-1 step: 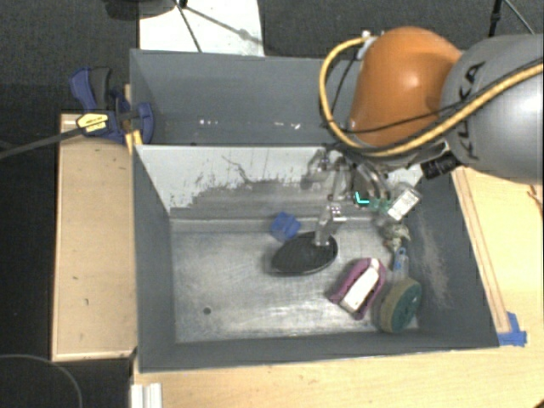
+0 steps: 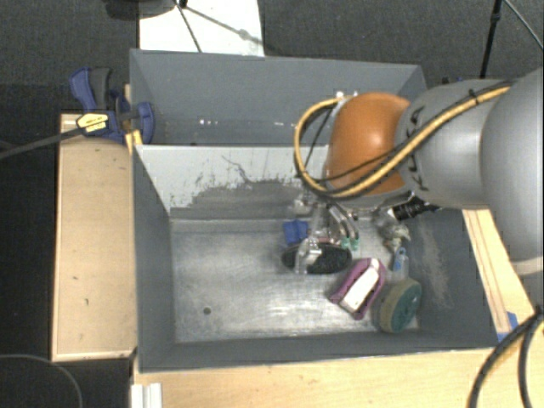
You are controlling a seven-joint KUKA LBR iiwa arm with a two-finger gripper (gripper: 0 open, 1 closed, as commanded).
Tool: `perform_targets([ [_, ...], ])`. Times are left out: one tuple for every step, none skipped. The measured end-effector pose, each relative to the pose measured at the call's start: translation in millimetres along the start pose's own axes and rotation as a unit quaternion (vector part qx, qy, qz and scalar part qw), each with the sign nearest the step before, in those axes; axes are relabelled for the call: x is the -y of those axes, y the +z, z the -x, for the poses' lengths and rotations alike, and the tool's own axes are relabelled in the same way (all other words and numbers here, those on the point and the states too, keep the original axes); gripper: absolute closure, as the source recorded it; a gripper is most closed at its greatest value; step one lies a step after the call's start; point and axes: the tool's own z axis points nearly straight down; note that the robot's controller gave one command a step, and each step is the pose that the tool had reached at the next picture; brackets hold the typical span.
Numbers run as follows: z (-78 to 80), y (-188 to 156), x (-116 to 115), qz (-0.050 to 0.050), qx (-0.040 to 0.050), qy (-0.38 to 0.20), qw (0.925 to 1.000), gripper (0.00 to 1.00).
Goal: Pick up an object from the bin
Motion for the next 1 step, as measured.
perform_targets([
  [0.3,1.5,-0.4,0.001,0.0005,0.001,1.0,1.0],
])
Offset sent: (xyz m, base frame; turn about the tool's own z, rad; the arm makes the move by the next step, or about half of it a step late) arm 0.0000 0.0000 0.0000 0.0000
